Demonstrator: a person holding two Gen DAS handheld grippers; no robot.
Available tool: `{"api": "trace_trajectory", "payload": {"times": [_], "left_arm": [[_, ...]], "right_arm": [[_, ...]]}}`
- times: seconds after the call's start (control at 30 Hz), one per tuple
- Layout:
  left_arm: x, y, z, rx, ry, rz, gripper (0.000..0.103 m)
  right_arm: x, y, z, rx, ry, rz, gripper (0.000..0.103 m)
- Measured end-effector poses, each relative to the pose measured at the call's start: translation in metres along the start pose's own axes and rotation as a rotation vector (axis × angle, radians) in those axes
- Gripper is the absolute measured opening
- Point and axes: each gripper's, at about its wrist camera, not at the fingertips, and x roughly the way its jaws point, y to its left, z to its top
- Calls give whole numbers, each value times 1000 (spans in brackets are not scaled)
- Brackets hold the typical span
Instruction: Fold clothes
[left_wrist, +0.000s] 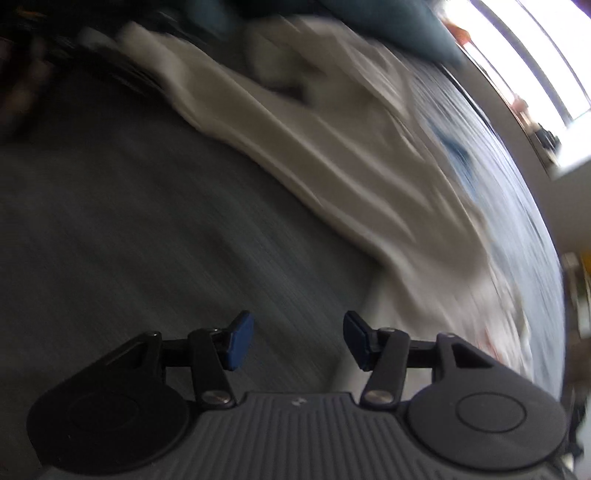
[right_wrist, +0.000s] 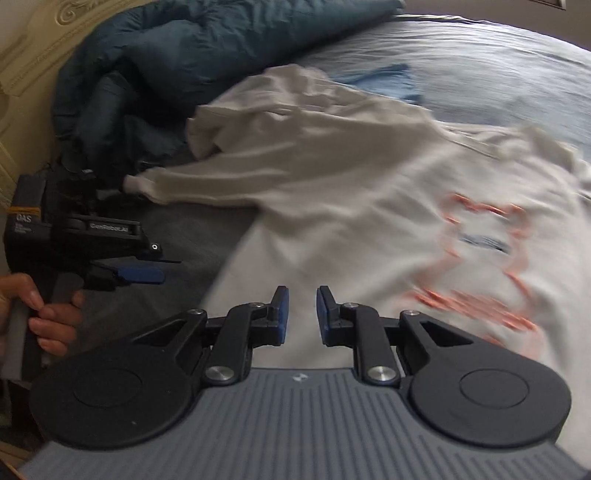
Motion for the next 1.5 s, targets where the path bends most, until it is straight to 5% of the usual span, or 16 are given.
{"api": "trace_trajectory", "payload": {"times": [0.27, 0.43, 0.6, 0.73, 0.97, 1.03, 1.17, 1.37, 1.5], "left_arm": [[23, 45, 76, -105, -136, 39, 60], [55, 57, 92, -193, -171, 10, 59], [74, 61, 99, -244, -227, -4, 58], [77, 67, 103, -256, -260, 6, 49], [78, 72, 101, -261, -296, 43, 21], [79, 73, 101, -262, -304, 54, 15], [79, 64, 102, -204, -321, 91, 5], [57, 44, 100, -117, -366, 57, 4], [21, 20, 90, -17, -407, -51, 4]], "right_arm": [[97, 84, 77, -182, -37, 149, 16], [166, 124, 116, -454, -46, 140, 16], [229, 146, 152, -550, -18, 228, 22], [289, 165, 177, -566, 59, 343, 46], [367, 190, 192, -575, 199, 388, 48], [378, 197, 188, -609, 247, 374, 46], [374, 211, 177, -703, 249, 359, 7], [337, 193, 187, -557, 172, 399, 4], [285, 167, 196, -402, 84, 428, 4]]}}
